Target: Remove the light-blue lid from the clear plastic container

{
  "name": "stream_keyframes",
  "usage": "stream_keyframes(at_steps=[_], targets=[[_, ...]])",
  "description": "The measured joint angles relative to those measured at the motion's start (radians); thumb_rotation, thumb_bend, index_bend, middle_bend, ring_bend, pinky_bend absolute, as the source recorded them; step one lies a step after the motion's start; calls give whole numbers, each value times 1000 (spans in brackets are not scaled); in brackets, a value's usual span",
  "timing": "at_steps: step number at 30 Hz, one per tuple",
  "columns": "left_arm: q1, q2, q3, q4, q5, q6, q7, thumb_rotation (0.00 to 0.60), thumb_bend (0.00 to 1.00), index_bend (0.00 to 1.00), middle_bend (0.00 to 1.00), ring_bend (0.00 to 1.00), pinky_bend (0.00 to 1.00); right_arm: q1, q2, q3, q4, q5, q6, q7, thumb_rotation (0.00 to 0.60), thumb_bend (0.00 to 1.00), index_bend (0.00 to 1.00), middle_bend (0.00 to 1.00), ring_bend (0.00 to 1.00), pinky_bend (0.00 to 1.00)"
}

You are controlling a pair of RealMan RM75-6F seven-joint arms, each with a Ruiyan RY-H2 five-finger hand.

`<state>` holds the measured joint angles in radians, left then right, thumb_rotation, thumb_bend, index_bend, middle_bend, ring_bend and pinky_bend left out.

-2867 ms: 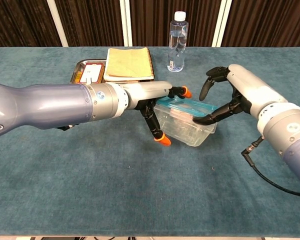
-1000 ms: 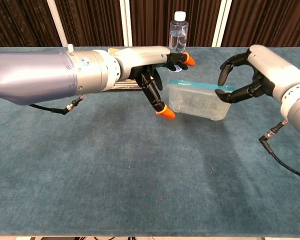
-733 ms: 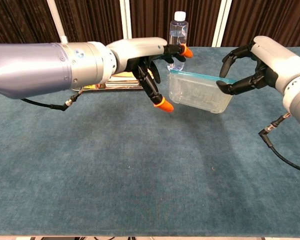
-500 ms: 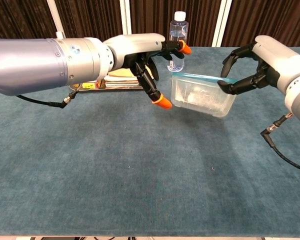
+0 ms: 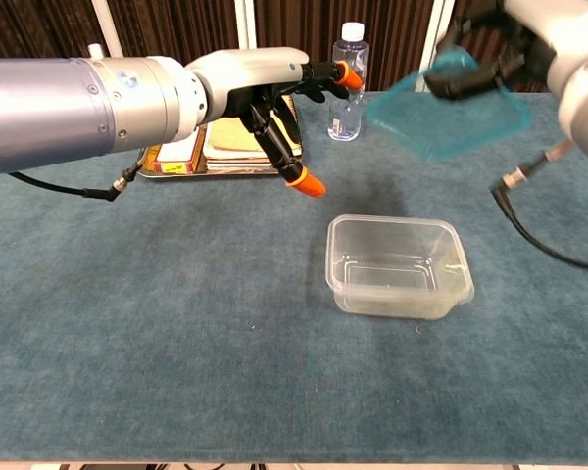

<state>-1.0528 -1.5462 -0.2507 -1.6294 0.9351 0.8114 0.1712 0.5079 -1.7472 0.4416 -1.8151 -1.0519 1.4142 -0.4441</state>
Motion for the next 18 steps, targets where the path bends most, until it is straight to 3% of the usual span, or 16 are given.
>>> stream_keyframes(at_steps=[3, 10, 18], targets=[[1, 7, 1, -8, 9, 5, 3, 600, 8, 12, 58, 46, 274, -8, 11, -21, 12, 5, 1, 16, 600, 654, 702, 271, 4, 0], [14, 44, -12, -41, 17, 22, -7, 600, 8, 16, 58, 46, 272, 19, 51, 35, 27, -1, -3, 13, 600, 654, 702, 271, 4, 0], [76, 152, -1, -131, 79, 62, -41, 600, 8, 21, 59, 47, 257, -12, 194, 22, 39, 28, -47, 5, 600, 654, 709, 275, 4, 0]])
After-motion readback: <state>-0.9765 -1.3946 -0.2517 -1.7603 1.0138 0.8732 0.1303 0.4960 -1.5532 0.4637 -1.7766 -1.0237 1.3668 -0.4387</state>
